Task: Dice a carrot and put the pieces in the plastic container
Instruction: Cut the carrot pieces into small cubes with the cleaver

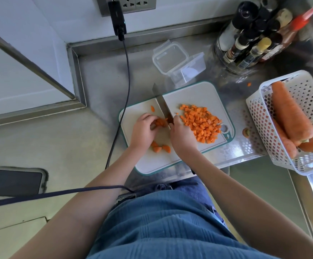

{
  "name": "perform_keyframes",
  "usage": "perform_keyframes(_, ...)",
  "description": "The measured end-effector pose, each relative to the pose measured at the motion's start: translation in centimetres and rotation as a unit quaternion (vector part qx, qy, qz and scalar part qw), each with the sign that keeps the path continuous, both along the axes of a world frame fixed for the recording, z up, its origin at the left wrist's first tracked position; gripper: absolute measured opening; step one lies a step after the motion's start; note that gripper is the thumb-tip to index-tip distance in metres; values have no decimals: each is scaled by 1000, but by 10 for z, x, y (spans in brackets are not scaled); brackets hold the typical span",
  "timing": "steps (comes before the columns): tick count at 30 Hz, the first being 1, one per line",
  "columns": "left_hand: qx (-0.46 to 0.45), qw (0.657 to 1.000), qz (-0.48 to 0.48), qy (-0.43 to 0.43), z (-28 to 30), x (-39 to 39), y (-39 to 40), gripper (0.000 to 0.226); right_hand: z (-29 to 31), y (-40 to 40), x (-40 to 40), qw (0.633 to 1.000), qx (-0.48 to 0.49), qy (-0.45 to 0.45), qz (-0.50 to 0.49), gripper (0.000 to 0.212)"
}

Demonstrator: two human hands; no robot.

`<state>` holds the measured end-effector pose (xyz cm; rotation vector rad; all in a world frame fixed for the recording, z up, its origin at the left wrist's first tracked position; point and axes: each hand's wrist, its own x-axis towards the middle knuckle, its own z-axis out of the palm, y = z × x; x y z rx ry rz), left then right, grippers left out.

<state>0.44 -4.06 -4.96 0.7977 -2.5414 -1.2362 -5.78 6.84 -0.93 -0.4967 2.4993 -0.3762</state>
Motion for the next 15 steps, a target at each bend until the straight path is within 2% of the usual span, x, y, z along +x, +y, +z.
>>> perform_keyframes(5,19,1000,0,5,0,4,-1,38,11,16,7,995,-79,-10,-57,26)
perform_keyframes(8,16,1000,3,12,0,9,-2,40,12,10,13,993,-108,-6,-45,25)
perform_keyframes(12,15,1000,7,-1,0,8,-3,31,3,0,15,996,-85,-9,-25,21)
perform_keyframes(15,-2,1000,-7,-10,-1,5,-4,27,-3,-4,17,999,-47,-19,-20,29)
